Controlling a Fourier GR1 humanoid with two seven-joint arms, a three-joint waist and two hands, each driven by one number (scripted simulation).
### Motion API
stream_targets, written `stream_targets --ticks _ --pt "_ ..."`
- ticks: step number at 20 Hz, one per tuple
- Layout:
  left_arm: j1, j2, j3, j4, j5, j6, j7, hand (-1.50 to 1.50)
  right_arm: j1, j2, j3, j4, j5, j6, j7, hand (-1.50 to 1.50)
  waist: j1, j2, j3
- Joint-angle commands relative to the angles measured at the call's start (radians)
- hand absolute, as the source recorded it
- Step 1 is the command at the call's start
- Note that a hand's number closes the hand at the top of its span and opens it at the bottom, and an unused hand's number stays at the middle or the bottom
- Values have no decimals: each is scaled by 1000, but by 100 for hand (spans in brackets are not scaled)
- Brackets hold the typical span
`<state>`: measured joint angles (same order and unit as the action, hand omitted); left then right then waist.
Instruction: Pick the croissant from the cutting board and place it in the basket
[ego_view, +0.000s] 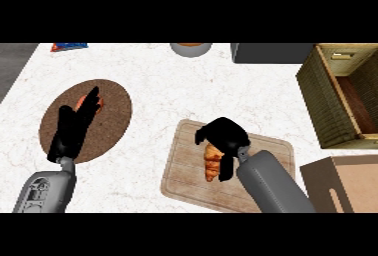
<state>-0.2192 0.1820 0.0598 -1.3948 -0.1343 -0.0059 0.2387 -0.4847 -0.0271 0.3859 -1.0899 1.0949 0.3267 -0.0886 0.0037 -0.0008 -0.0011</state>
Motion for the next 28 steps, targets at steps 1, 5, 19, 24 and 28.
stream_targets --ticks 1,5,19,24,28 --pt "0 1 6 6 -3 -5 -10 0 9 -35 19 67 67 -131 -100 150 1 2 1" --pt "3 8 11 -1 -5 -20 -11 0 3 -34 33 44 119 -136 -108 150 -1 1 1" --pt "8 -16 -13 -47 -30 5 11 0 -286 26 -240 100 167 -71 528 150 10 1 1" --pt "46 35 30 -50 13 -48 10 0 -294 27 -370 -125 -63 -28 579 150 -2 -7 1" --pt "-32 31 38 -22 27 -51 69 0 -367 27 -390 -256 -236 -114 681 150 -1 -10 2"
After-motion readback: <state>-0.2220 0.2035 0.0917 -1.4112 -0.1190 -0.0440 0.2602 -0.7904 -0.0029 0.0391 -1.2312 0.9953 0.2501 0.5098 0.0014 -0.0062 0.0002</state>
